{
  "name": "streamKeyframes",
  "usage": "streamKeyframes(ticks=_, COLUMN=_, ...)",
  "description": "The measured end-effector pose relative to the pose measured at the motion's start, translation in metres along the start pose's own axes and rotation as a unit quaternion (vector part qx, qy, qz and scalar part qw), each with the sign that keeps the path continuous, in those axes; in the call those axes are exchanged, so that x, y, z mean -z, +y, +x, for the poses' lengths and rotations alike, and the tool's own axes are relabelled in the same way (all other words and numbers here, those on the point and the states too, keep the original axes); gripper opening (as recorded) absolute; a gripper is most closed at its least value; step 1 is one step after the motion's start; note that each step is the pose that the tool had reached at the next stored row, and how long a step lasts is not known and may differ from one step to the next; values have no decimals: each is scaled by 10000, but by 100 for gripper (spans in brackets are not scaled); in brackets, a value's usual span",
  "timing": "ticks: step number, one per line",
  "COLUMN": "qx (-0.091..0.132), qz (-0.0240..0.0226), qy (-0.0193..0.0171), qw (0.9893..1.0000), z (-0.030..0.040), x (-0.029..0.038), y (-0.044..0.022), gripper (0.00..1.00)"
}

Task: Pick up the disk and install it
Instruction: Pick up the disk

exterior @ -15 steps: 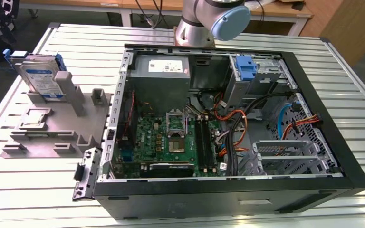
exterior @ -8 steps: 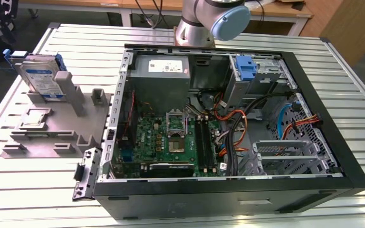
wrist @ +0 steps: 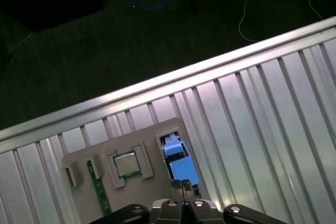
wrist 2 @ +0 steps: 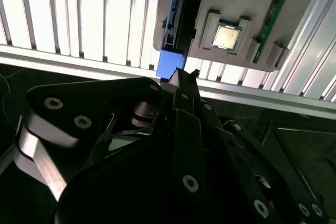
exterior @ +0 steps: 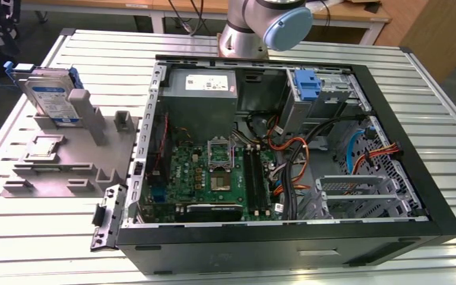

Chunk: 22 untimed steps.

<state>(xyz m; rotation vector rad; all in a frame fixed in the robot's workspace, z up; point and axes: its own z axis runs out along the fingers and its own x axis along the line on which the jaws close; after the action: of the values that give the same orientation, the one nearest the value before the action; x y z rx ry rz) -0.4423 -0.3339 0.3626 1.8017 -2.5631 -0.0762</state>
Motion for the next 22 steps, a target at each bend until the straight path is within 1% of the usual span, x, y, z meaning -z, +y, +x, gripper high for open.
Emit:
streamKeyframes(ticks=4, qx=263, qz=-5, qy=11, qw=9997, z=0, x=-2, y=0, gripper=10)
streamKeyframes(ticks=5, qx=352, qz=-7, qy=15, qw=9994, z=0, x=-3, y=0, gripper=10)
streamKeyframes(ticks=8, qx=616, qz=-13, qy=27, qw=9981, z=0, x=-6, y=0, gripper=10)
streamKeyframes(ticks=9, qx=638, qz=-11, qy=28, qw=9980, z=1, x=-6, y=5, gripper=10)
streamKeyframes(ticks=11, qx=643, qz=8, qy=22, qw=9979, z=6, x=-12, y=22, gripper=11)
streamKeyframes(ticks=12, qx=643, qz=16, qy=20, qw=9979, z=9, x=-17, y=32, gripper=17)
streamKeyframes(ticks=13, qx=643, qz=21, qy=18, qw=9979, z=10, x=-24, y=44, gripper=17)
streamKeyframes(ticks=15, qx=653, qz=34, qy=14, qw=9979, z=14, x=-45, y=61, gripper=29)
streamKeyframes(ticks=16, qx=691, qz=35, qy=15, qw=9976, z=15, x=-56, y=61, gripper=29)
streamKeyframes(ticks=18, qx=835, qz=39, qy=19, qw=9965, z=16, x=-74, y=60, gripper=41)
streamKeyframes(ticks=19, qx=925, qz=43, qy=21, qw=9957, z=16, x=-84, y=61, gripper=41)
streamKeyframes(ticks=20, qx=1009, qz=47, qy=23, qw=9949, z=16, x=-93, y=60, gripper=47)
streamKeyframes(ticks=21, qx=1093, qz=50, qy=25, qw=9940, z=16, x=-103, y=60, gripper=47)
streamKeyframes(ticks=22, qx=1169, qz=53, qy=26, qw=9931, z=16, x=-114, y=59, gripper=53)
